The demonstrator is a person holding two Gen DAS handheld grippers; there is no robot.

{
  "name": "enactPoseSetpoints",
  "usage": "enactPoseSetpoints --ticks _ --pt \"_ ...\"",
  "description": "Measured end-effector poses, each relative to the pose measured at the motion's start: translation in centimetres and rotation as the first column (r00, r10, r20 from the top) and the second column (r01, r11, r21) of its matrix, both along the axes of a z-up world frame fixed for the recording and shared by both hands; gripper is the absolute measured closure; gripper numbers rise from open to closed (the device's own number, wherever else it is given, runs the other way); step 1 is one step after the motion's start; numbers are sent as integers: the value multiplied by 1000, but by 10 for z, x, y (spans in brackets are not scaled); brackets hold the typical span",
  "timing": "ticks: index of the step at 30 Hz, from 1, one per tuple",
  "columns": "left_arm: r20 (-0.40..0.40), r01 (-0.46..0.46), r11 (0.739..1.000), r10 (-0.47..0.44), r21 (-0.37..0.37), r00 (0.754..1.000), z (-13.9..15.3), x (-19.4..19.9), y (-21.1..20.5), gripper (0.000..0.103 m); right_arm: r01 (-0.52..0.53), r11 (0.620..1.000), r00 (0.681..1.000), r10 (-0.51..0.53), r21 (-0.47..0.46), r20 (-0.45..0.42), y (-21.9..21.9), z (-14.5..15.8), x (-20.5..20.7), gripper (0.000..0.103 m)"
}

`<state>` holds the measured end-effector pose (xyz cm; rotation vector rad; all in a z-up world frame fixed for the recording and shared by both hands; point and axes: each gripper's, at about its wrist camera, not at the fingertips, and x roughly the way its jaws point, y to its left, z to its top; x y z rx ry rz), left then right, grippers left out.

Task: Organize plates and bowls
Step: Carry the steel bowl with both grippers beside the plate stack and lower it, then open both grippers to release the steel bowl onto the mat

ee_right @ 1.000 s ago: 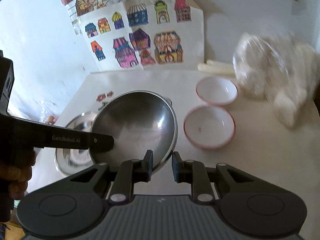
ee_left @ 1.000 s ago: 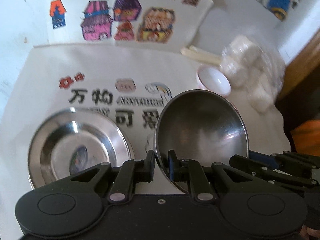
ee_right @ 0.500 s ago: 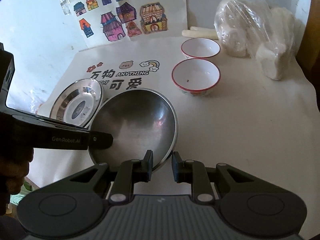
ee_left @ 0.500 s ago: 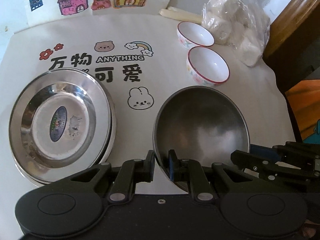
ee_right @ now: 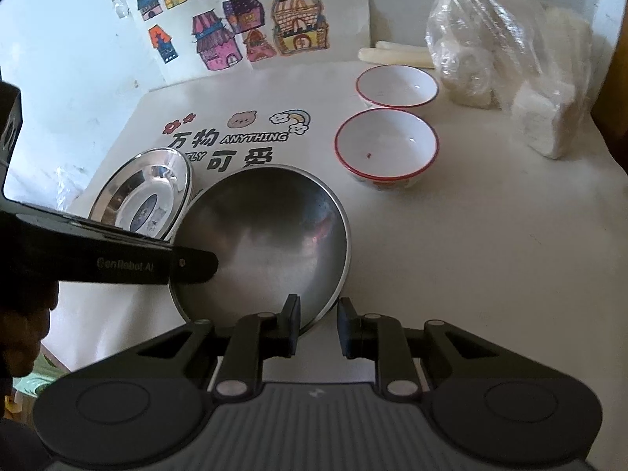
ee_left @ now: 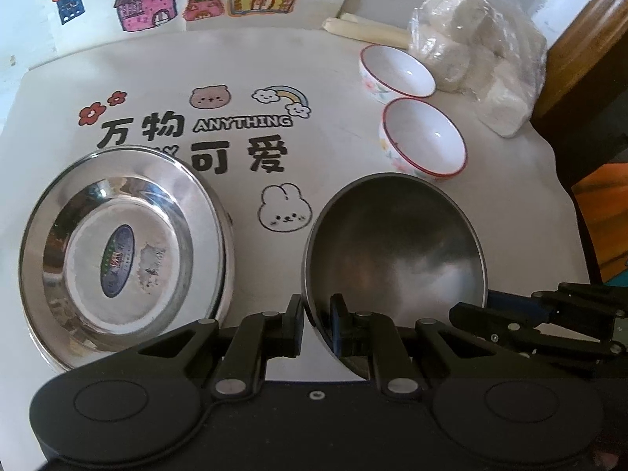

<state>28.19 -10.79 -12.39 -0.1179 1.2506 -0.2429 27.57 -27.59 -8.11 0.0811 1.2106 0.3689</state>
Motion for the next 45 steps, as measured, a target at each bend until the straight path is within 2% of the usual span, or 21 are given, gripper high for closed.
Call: enactPoseSetpoints --ticks 9,14,23,26,30,32,34,36,38,40,45 --pt "-29 -31 999 32 10 999 -7 4 4 88 -41 999 999 41 10 -17 4 -7 8 79" --pt "-28 -43 999 43 -1 999 -8 4 5 88 -58 998 998 58 20 -16 5 -7 7 72" --pt "-12 -61 998 61 -3 998 -2 2 7 78 -68 997 998 68 37 -10 5 -6 7 66" --pt "0 -69 998 69 -1 998 3 -1 9 69 -65 997 998 65 40 -4 2 -4 7 65" --pt "31 -83 997 83 -3 996 15 -5 11 47 -51 998 999 51 48 15 -4 2 5 57" --pt "57 -86 996 86 -6 995 22 -6 12 39 -36 998 999 35 55 26 -8 6 4 50" --pt "77 -91 996 91 -13 993 27 -5 12 25 -16 998 999 14 64 37 -14 9 5 45" --pt "90 -95 995 96 -21 991 31 -2 11 19 0 998 999 -3 67 46 -21 12 6 39" --pt "95 -97 995 99 -23 991 32 2 8 12 21 997 998 -24 68 55 -27 15 8 26" --pt "101 -102 995 104 -23 989 33 6 6 1 37 997 997 -42 69 63 -33 17 11 17" --pt "86 -107 994 109 -23 990 30 21 -1 1 87 994 993 -91 60 77 -49 17 18 1"
